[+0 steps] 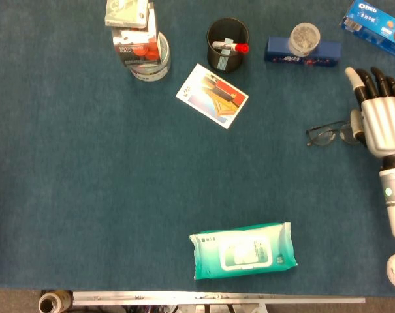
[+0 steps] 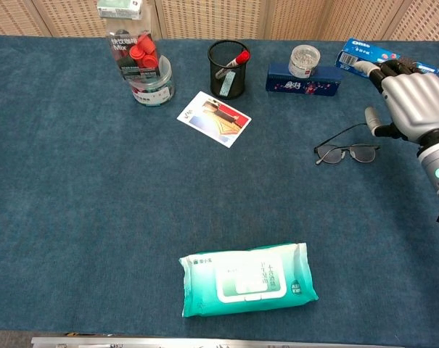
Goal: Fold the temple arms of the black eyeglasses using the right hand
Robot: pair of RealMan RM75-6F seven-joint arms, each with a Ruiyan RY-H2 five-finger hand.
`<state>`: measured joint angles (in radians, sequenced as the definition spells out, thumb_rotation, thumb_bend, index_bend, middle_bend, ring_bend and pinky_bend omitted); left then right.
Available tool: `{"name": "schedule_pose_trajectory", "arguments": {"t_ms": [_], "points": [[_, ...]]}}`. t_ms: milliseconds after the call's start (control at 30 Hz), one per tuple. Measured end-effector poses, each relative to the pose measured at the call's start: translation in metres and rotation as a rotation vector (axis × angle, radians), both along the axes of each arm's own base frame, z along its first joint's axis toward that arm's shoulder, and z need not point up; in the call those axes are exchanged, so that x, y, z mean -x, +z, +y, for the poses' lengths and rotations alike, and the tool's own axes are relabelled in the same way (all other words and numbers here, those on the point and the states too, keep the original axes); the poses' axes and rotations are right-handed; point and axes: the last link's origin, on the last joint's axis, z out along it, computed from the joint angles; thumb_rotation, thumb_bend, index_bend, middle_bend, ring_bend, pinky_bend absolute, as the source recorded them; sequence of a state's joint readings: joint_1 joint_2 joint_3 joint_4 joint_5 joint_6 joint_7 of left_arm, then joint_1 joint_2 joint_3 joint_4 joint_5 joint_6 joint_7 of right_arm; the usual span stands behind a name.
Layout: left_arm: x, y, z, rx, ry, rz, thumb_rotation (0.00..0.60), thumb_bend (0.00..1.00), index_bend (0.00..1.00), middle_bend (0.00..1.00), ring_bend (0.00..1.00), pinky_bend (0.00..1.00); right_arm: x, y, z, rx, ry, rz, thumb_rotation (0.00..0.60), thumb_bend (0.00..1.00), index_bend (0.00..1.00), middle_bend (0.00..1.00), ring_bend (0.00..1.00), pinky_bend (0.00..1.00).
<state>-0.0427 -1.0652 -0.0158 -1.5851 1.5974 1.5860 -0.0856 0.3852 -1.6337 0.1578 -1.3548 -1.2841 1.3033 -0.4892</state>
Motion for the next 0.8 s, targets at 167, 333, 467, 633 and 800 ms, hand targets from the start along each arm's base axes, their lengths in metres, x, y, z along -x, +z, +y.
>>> {"name": "schedule_pose_trajectory", "arguments": {"t_ms": [167, 333, 467, 633, 800], "points": [[0.0, 0.0, 0.0, 0.0, -0.001, -0.001, 0.6, 0.25, 0.53, 0.4, 0.34, 0.47, 0.001, 0.0, 0.0, -0.005, -0.001, 0.009, 0.6, 0.34, 0.12, 0.18, 0.09, 0.19], [0.0, 0.0, 0.0, 0.0, -0.001, -0.001, 0.6, 0.25, 0.53, 0.4, 0.34, 0.47, 0.002, 0.0, 0.0, -0.006, -0.002, 0.018, 0.6, 0.3, 0.12, 0.18, 0.09, 0.19], [0.0, 0.0, 0.0, 0.001, -0.001, -0.001, 0.6, 0.25, 0.53, 0.4, 0.34, 0.47, 0.004, 0.001, -0.001, -0.003, -0.006, 0.03, 0.6, 0.29, 0.12, 0.18, 0.09, 0.19], [0.0, 0.0, -0.001, 0.001, -0.002, -0.003, 0.6, 0.25, 0.53, 0.4, 0.34, 0.47, 0.008, 0.002, -0.004, 0.009, -0.023, 0.064, 0.6, 0.26, 0.12, 0.17, 0.08, 0.18], [0.0, 0.0, 0.0, 0.002, -0.001, -0.003, 0.6, 0.25, 0.53, 0.4, 0.34, 0.47, 0.012, 0.002, -0.006, 0.015, -0.032, 0.093, 0.6, 0.26, 0.12, 0.17, 0.08, 0.18]]}}
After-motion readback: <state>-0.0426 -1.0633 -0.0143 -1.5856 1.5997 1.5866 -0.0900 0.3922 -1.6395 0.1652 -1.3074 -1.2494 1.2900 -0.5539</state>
